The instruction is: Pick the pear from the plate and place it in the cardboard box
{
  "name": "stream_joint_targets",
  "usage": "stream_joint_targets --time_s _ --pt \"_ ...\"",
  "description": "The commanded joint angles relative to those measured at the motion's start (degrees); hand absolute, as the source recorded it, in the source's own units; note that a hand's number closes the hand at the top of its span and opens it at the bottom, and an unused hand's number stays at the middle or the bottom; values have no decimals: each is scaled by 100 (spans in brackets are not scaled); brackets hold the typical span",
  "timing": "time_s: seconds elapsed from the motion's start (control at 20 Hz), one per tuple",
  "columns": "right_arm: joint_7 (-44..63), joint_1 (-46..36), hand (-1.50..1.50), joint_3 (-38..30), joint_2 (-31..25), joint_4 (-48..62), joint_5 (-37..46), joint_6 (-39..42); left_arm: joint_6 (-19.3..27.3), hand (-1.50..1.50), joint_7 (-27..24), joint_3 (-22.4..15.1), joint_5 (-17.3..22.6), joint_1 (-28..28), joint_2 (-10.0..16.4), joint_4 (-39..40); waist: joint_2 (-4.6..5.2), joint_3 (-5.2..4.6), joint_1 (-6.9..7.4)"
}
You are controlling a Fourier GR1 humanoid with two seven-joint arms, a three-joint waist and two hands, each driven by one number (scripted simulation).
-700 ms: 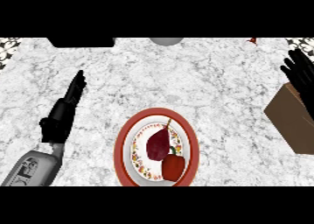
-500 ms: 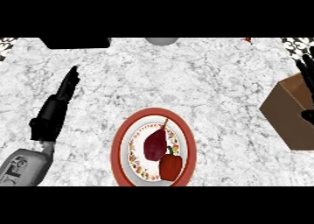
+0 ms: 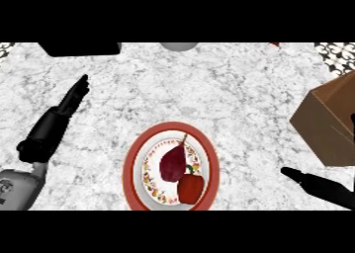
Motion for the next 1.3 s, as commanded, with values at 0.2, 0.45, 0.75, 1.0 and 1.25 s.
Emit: stream_joint_targets --time_s 0.2,0.45,0.75,1.0,1.25 --pt "515 963 -150 1548 -35 -1027 2815 -646 -353 0 -299 54 -13 139 33 40 79 -3 233" --pt "2195 667 -150 2024 -547 -1162 3796 586 -421 0 90 59 24 -174 72 -268 90 -18 329" --pt "4275 -506 -150 2886 -190 -1519 4463 2285 -460 0 173 63 -41 -352 -12 -110 108 -17 444" --pt "5907 -1640 -150 3517 611 -1376 4875 3622 -477 0 130 -38 -72 -188 -174 -179 96 -15 475" --pt "7133 -2551 -150 3977 2092 -424 5031 4292 -508 0 295 74 -79 -163 -137 -392 80 -2 448"
